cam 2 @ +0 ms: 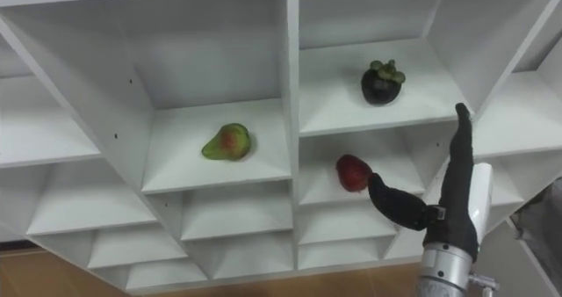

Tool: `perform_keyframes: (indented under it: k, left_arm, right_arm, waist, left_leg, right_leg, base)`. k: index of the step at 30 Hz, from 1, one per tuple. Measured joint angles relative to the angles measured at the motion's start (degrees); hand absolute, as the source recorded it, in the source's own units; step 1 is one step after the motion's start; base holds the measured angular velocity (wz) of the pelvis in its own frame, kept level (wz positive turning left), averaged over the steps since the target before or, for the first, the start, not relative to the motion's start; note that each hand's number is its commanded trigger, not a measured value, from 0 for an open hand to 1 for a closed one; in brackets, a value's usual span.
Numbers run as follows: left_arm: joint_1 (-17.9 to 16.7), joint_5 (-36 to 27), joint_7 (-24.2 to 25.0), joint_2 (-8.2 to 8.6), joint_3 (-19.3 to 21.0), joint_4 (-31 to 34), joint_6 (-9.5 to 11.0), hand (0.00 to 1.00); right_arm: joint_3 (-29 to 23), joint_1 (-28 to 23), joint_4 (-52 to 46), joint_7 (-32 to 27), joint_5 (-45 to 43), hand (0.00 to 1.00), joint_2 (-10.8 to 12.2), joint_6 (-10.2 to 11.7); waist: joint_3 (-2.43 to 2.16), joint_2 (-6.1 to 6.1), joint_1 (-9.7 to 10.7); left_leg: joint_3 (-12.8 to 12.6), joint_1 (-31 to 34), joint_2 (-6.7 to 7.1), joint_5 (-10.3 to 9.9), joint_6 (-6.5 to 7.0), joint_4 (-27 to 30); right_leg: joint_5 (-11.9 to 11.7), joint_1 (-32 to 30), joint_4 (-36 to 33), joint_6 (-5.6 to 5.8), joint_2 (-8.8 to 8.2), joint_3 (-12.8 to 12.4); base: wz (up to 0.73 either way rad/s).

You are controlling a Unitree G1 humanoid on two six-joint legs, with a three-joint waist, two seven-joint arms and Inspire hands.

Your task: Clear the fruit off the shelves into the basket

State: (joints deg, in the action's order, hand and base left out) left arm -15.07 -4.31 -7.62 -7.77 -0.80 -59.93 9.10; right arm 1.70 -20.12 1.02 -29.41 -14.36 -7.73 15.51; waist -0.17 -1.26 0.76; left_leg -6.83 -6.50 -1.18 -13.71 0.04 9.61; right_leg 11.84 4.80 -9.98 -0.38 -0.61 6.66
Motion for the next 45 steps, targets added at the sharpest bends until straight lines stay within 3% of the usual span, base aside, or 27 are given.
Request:
perform_keyframes:
  k: [5,14,22,27,33,45]
  left_arm:
    - [0.5,0.0,1.2,-0.02,0.0,0.0,0.0,1.00]
    - [2.3,-0.1,1.6,-0.89,-0.6,-2.3,0.0,1.00]
    - [2.8,-0.1,1.0,-1.37,-2.3,-3.0,-0.1,1.00]
    - [2.8,0.0,0.8,-1.44,-2.2,-2.9,-1.2,1.00]
    - [2.8,0.3,1.8,-2.00,-2.0,-2.9,-2.6,1.00]
    - [2.7,2.8,2.1,-2.37,-1.2,-2.3,-2.8,1.00]
  right_arm:
    - [0.7,0.1,0.0,-0.5,0.0,0.00,-0.7,0.0]
    - [3.3,1.3,-0.1,-1.8,0.1,0.00,-3.6,-0.1]
    - [4.0,6.1,-2.0,-3.9,0.1,0.00,-3.8,0.1]
    - [4.0,8.7,-2.0,-4.2,0.1,0.00,-3.9,0.0]
    - [3.8,9.3,-2.0,-4.1,0.0,0.00,-4.6,-0.4]
    - [3.7,10.0,-2.0,-3.7,0.5,0.00,-5.9,-0.6]
  waist:
    - [-0.13,0.16,-0.5]
    - [0.40,1.18,-1.4]
    - [0.23,1.60,-2.4]
    - [0.14,1.89,-2.8]
    - [0.15,1.89,-2.8]
    - [0.07,2.63,-2.8]
  left_leg:
    - [0.0,0.0,-0.01,0.0,0.00,-0.1]
    - [0.2,-0.1,-0.05,0.0,0.00,-0.2]
    - [0.4,0.3,-0.05,0.0,0.04,0.0]
    - [0.9,-0.2,-0.04,0.0,0.03,0.0]
    - [1.2,-0.1,-0.03,0.1,-0.01,0.0]
    - [1.4,-0.2,0.03,0.3,0.05,0.0]
  right_leg:
    - [0.0,0.0,0.1,0.00,0.04,0.0]
    - [-0.3,0.1,0.1,0.00,0.06,0.0]
    - [-0.4,0.3,0.1,-0.02,0.07,0.1]
    - [-0.4,1.3,0.3,-0.01,0.00,1.0]
    - [-0.4,1.3,0.4,-0.01,-0.03,1.4]
    - [-0.5,1.3,0.3,-0.03,-0.14,1.4]
  base:
    - [0.00]
    - [0.00]
    - [0.01]
    - [0.09]
    - [0.03]
    - [0.00]
